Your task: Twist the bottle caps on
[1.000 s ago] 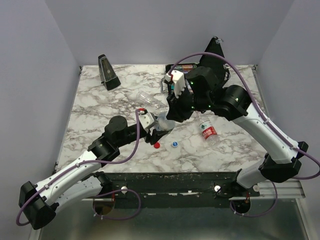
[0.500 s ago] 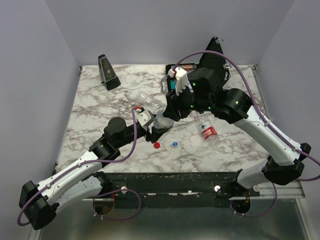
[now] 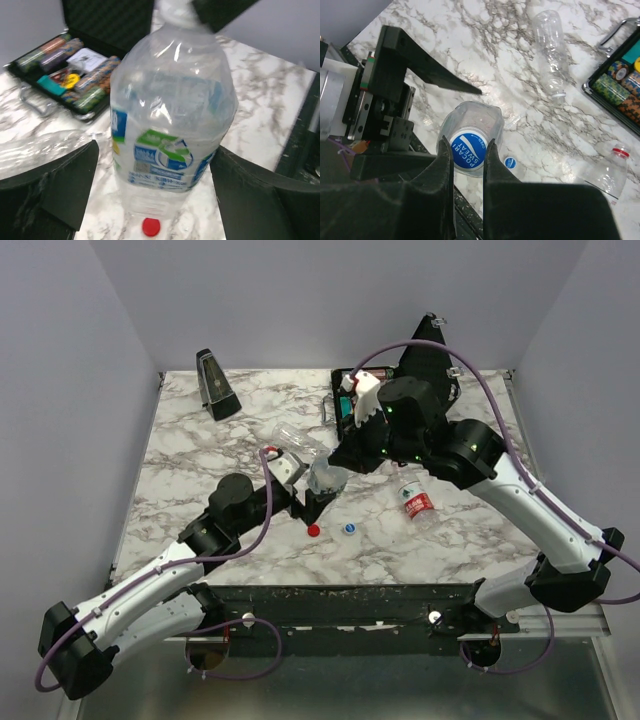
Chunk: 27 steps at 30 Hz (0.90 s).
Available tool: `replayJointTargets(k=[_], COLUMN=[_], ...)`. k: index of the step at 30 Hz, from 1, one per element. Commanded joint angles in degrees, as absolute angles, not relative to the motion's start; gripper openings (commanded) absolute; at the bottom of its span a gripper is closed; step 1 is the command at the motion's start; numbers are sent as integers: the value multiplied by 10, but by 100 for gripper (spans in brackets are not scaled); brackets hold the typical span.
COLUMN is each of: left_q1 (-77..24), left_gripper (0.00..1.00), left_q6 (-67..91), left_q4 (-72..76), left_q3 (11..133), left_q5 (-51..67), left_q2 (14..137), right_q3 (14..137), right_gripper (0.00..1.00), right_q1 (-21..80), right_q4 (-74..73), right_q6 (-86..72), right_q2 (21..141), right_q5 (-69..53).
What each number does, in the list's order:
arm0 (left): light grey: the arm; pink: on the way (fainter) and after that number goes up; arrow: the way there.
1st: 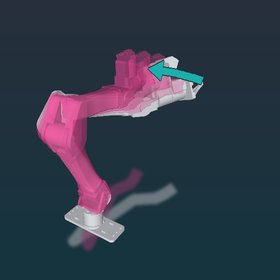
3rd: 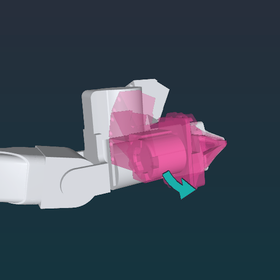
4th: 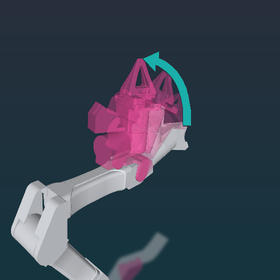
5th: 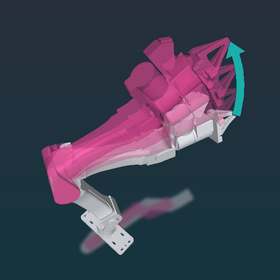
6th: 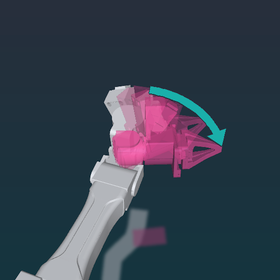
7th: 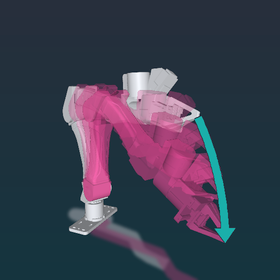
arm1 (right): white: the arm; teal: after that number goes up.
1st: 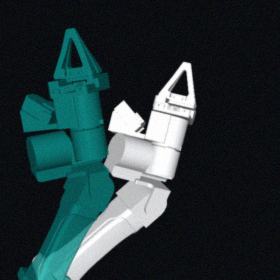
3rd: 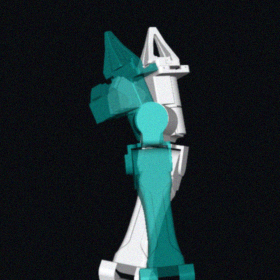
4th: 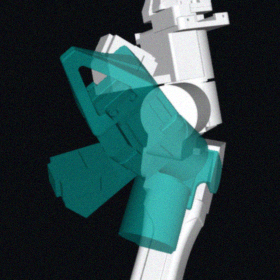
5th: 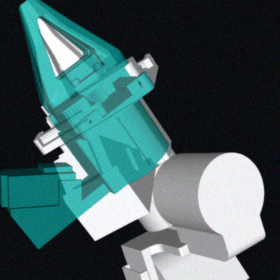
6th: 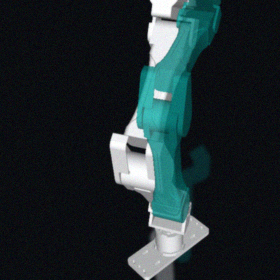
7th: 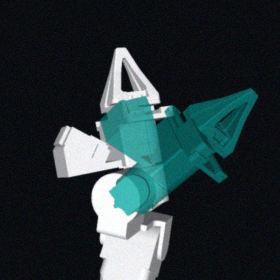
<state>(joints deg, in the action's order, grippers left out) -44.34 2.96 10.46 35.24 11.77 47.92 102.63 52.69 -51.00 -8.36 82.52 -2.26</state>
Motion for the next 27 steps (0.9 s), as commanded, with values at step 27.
replayJointTargets(k=[27], left_q1=[-299], left_gripper=[99], left_q6=[158], left_q4=[-64], left_q3=[344], left_q5=[-191], left_q2=[401], right_q3=[793], right_gripper=[1], right_q1=[69], right_q4=[-303], right_q6=[-46], right_q2=[717], right_q5=[203])
